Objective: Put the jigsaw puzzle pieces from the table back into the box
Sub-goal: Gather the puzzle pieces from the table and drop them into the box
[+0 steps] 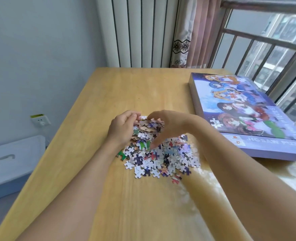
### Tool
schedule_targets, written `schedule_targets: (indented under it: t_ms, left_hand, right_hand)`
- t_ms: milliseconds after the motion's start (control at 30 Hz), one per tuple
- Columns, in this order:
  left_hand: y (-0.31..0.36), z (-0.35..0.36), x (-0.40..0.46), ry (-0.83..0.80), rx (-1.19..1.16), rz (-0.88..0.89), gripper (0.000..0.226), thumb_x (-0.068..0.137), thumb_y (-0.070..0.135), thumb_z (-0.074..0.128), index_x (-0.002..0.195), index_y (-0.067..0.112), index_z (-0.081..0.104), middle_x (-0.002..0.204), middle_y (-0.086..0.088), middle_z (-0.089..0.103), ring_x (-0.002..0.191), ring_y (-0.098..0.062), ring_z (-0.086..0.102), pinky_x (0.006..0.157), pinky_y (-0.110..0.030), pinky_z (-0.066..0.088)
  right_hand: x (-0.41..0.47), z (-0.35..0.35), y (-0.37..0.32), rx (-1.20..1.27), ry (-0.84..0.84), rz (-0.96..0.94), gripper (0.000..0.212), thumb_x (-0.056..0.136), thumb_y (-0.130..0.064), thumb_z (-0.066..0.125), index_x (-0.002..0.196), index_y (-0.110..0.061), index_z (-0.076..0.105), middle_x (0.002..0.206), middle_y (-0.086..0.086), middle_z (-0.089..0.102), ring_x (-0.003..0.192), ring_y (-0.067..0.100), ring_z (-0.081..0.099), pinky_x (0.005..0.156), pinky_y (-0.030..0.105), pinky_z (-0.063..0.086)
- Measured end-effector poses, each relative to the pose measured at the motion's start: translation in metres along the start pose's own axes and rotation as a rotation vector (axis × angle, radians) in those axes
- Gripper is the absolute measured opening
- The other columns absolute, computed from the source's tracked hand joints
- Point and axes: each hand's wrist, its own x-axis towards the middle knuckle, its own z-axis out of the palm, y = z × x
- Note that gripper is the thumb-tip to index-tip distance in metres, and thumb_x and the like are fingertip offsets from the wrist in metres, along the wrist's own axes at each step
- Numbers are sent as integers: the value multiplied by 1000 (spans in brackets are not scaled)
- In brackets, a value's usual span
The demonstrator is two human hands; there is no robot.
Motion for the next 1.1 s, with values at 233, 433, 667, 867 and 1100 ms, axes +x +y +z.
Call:
schedule_targets:
  t_ms: [233, 433, 667, 867, 1100]
  left_hand:
    - [7, -1, -7, -40, -139, -6, 25, 103, 16, 48, 95, 13, 72, 88, -8, 76, 79, -19, 71, 68, -21, 53]
    - [11, -2, -11, -56, -220, -16, 26, 103, 17, 48, 95, 10, 72, 85, -11, 76, 75, -20, 69, 68, -23, 52]
    - [14, -1, -13, -39, -250, -16, 25, 103, 17, 50, 96, 7, 72, 85, -14, 75, 70, -21, 65, 67, -27, 50]
    - [13, -2, -11, -30, -277, -25, 24, 103, 18, 52, 97, 7, 72, 81, -5, 73, 71, -12, 65, 62, -22, 54]
    - [12, -2, -11, -24, -312, -27, 24, 103, 18, 51, 96, 6, 71, 79, -6, 73, 71, -18, 67, 63, -27, 53]
  right_hand:
    - [-8, 20, 6, -11, 220, -52, 93, 66, -60, 85, 144, -27, 47, 133, -4, 57, 114, 19, 56, 92, 34, 49]
    - [-15, 36, 13, -97, 370, -143, 63, 80, -59, 73, 134, -29, 56, 117, -4, 63, 104, 18, 58, 88, 41, 52]
    - [-19, 39, 17, -80, 427, -191, 41, 89, -39, 72, 127, -29, 61, 111, -3, 68, 99, 22, 61, 83, 43, 53]
    - [-24, 36, 17, 34, 477, -201, 14, 93, -14, 66, 106, -18, 67, 97, 1, 71, 85, 21, 62, 74, 37, 52]
    - [-28, 30, 18, 429, 552, -196, 16, 88, -12, 71, 78, -4, 61, 72, 11, 63, 59, 13, 47, 58, 30, 38]
